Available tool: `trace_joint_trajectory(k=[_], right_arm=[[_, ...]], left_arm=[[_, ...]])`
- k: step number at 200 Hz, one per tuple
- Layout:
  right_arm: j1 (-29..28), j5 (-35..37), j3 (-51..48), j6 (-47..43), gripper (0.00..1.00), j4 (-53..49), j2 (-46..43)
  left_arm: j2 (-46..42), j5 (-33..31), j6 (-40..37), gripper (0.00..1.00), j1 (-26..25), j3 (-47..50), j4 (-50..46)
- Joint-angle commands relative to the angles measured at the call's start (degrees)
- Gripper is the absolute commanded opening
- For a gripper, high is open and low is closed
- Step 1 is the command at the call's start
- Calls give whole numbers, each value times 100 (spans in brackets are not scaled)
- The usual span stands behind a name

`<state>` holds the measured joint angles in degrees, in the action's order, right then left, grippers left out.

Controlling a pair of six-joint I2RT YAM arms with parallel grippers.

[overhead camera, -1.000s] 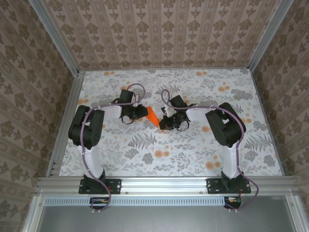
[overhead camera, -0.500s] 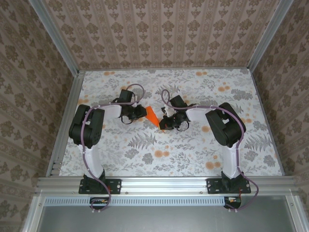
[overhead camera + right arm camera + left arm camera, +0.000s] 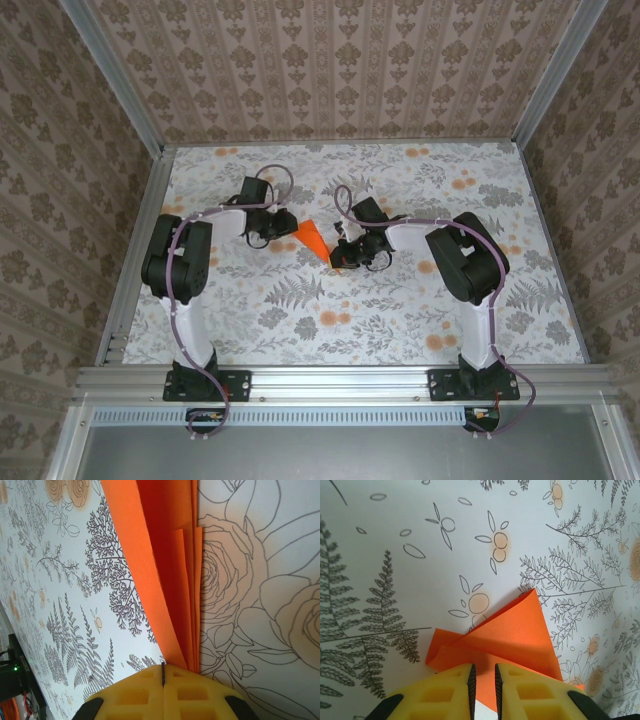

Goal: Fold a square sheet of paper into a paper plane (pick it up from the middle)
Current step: Fold the wing for the fifth time at the center of the table.

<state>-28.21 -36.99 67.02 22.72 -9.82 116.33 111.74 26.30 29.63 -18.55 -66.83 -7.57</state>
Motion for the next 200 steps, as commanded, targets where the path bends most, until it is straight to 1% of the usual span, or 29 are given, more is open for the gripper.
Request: trace_joint_trajectory(k=[1, 89, 146, 172, 200], right_arm=[[61, 363, -255, 33, 4, -500, 289], [69, 340, -277, 48, 4, -485, 280], [70, 337, -307, 69, 4, -477, 267], [70, 290, -313, 139, 4, -434, 258], [70, 241, -361, 318, 3, -291, 214]], left_arm=[[91, -91, -256, 20, 83, -188, -78], [370, -287, -82, 20, 159, -102, -30], [463, -460, -19, 20, 354, -171, -117], [211, -442, -34, 21, 410, -165, -140], [-424, -363, -44, 24, 326, 85, -44]])
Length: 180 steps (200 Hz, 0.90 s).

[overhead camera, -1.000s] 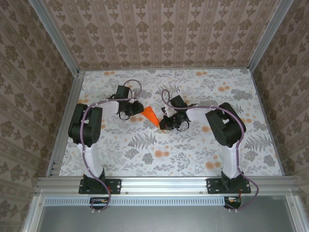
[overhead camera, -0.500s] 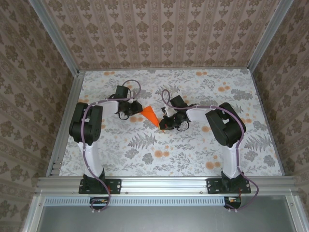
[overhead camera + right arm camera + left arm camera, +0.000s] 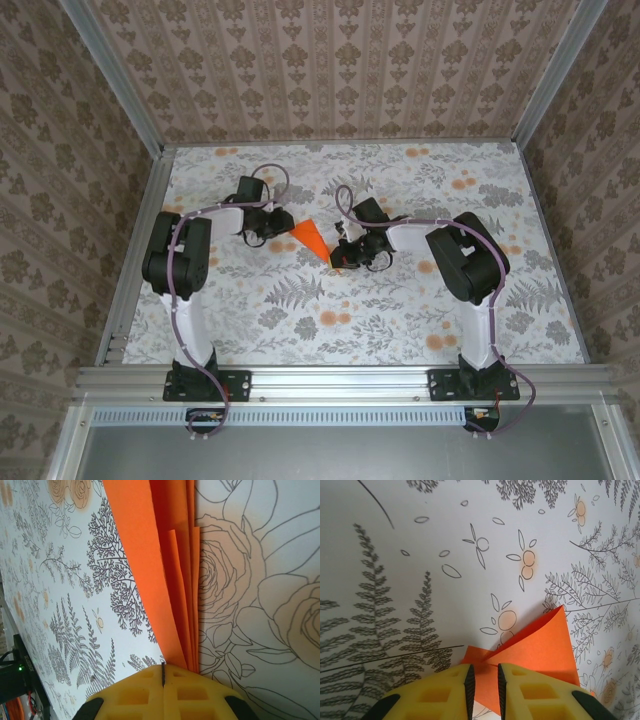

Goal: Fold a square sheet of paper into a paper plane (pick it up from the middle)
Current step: Fold the wing for the fifth time at the center of the table.

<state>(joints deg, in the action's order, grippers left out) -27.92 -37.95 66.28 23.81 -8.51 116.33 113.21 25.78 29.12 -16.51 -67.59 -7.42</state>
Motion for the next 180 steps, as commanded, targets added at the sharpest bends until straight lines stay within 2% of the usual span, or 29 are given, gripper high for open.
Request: trace_joint_trajectory(k=[1, 61, 109, 145, 180], right_arm=[[41, 331, -289, 214, 3, -418, 210], [59, 279, -336, 392, 3, -357, 121], [68, 270, -370, 451, 3, -320, 107], [68, 254, -402, 501, 3, -256, 135], [68, 270, -441, 537, 2, -212, 146]], left_arm=[[-593, -315, 6, 24, 114, 173, -58], [-1444, -557, 411, 22, -771, 1001, 383], [-1142, -364, 1015, 17, -1668, 1299, 1160], [-660, -210, 1384, 14, -1833, 1289, 1543], [-512, -320, 1458, 13, -1873, 1254, 1474]])
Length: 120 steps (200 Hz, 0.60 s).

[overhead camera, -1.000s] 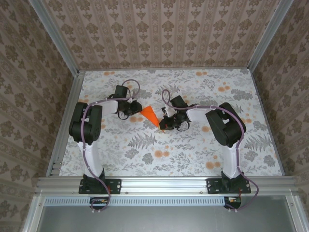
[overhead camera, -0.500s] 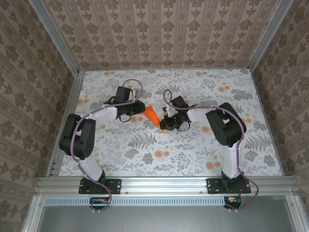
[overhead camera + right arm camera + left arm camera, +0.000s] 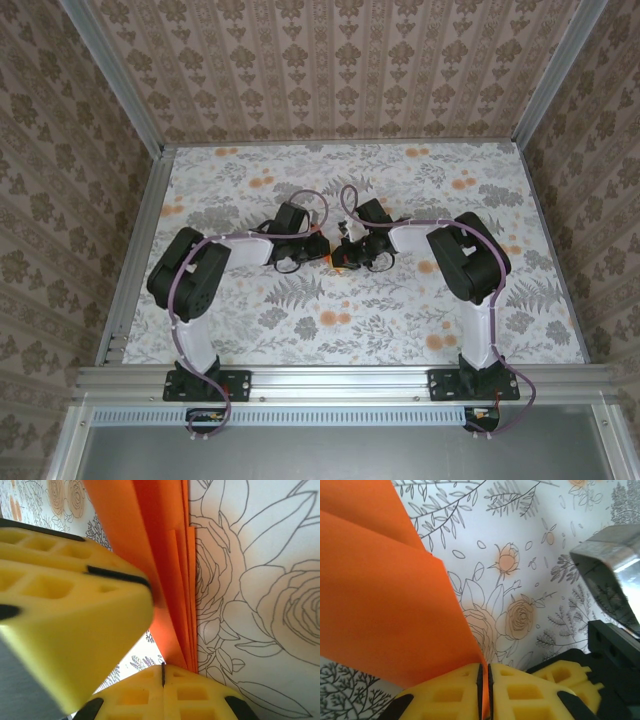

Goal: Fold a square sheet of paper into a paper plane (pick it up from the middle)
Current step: Fold the wing for the fifth time at the center of the table.

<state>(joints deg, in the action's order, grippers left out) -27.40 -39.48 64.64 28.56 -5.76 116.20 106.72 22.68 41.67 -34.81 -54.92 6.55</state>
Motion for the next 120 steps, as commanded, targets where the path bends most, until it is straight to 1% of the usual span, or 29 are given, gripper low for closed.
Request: trace_joint_trajectory(k=[1, 57, 120], right_arm=[[15, 424, -277, 62, 2, -487, 158], [32, 550, -294, 8, 2, -604, 165], [67, 683, -399, -142, 1, -786, 128]], left_arm=[[138, -13, 202, 13, -44, -17, 76], [300, -185, 176, 12, 14, 14, -13], [402, -96, -100, 12, 406, -41, -62]])
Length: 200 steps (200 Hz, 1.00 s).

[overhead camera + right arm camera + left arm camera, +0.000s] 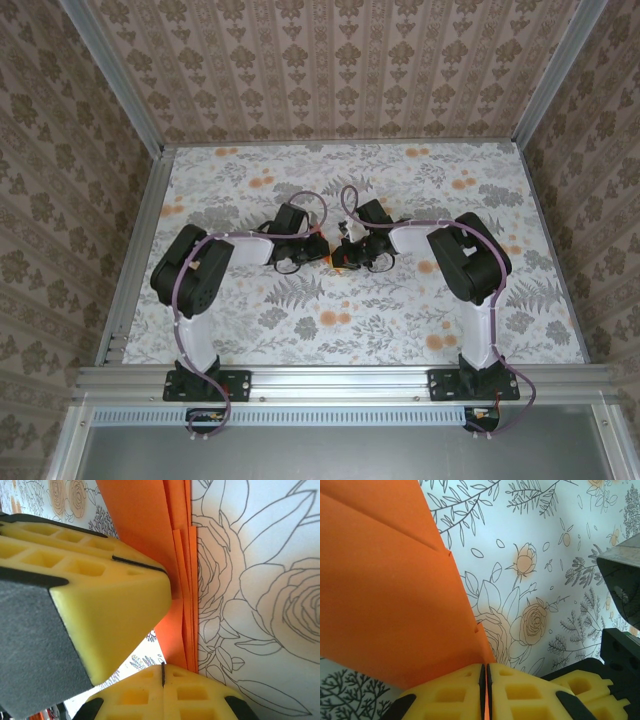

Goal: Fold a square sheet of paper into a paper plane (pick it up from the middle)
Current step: Fold the wing for the fifth time at the center of the table.

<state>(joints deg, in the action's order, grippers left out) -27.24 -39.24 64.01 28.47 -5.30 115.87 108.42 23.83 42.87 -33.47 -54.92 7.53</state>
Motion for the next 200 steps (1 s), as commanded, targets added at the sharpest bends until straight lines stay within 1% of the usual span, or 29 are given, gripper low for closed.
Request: trace_joint_trajectory(k=[1, 44, 52, 55, 60, 107, 146, 200], right_arm=[[52, 657, -340, -136, 1, -832, 162], [61, 697, -412, -179, 1, -883, 163], [61, 699, -414, -182, 1, -880, 157], [61, 698, -419, -184, 1, -884, 155], [61, 698, -424, -183, 1, -881, 162], [61, 694, -409, -193, 1, -911, 189], [61, 707, -415, -193, 1, -936, 165], [66, 719, -414, -199, 1, -947, 162]], left_arm=[[232, -212, -224, 12, 281, -48, -167], [304, -124, -487, 13, 684, -238, -361], [332, -107, -532, 13, 695, -290, -398], [344, -91, -546, 13, 857, -306, -417], [361, -68, -573, 13, 925, -340, -435], [633, 63, -839, 14, 1332, -710, -664], [872, 104, -858, 14, 1583, -922, -744], [735, -1, -888, 14, 1917, -975, -913]])
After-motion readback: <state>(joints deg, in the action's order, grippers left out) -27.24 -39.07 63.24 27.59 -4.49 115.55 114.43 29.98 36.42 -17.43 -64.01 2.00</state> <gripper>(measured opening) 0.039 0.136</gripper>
